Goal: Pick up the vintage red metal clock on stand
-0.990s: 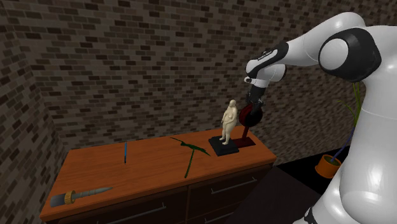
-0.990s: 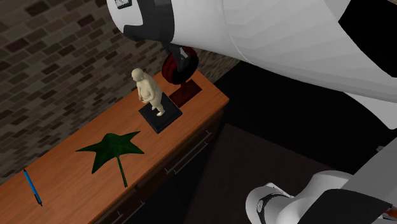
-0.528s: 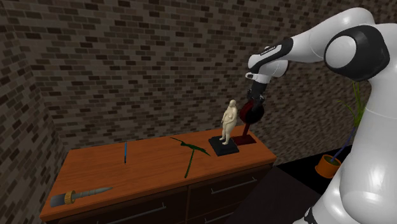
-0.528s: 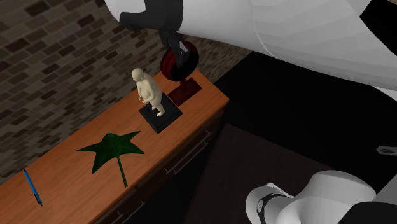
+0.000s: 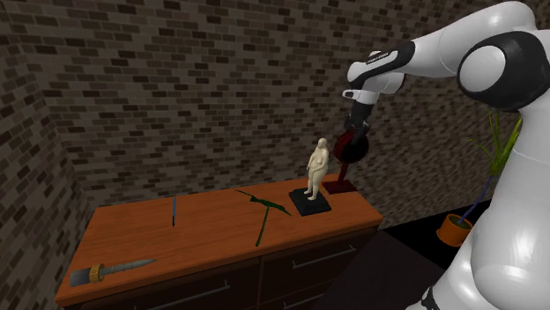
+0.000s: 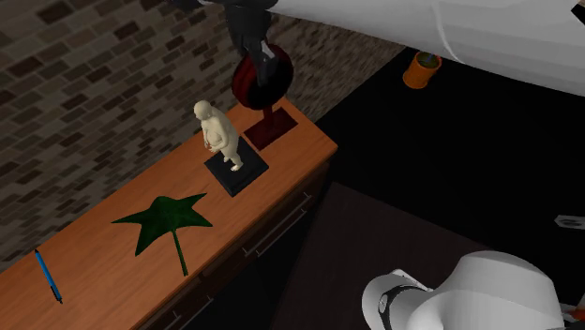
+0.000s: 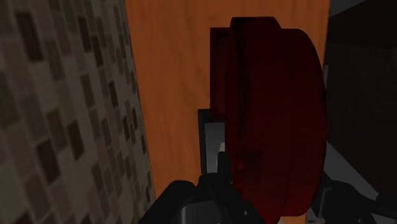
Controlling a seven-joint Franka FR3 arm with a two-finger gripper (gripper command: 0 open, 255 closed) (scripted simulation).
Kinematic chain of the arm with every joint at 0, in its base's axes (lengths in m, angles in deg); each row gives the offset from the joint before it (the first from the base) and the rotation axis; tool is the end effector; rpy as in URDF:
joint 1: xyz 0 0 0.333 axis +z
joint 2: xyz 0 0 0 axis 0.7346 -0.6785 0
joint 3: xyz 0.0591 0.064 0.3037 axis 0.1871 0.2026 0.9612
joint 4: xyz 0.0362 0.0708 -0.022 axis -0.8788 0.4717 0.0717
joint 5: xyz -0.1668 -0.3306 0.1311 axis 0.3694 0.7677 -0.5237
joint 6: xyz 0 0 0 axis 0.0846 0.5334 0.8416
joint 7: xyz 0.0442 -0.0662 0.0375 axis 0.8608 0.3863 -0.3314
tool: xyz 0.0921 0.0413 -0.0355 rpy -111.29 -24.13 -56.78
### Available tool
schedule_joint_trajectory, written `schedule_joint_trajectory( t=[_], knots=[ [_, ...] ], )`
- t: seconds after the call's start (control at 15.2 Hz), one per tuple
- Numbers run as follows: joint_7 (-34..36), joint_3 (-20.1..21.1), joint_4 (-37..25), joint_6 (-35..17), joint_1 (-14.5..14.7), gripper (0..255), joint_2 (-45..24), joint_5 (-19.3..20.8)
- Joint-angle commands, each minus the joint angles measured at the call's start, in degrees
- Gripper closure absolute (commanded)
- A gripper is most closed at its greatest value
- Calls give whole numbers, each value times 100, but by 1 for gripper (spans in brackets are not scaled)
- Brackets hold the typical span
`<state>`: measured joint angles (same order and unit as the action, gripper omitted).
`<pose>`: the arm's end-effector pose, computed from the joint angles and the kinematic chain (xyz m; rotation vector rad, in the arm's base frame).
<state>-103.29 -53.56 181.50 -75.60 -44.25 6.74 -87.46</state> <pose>0.4965 -0.3210 0.4388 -2.6469 -1.6005 -0.1012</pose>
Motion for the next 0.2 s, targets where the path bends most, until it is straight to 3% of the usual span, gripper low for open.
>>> schedule_joint_trajectory(
  t=[0.0, 0.13],
  knots=[
    [53, -10, -57, 117, 20, 255, 89, 67],
    [56, -10, -65, 128, 21, 255, 93, 71]
  ],
)
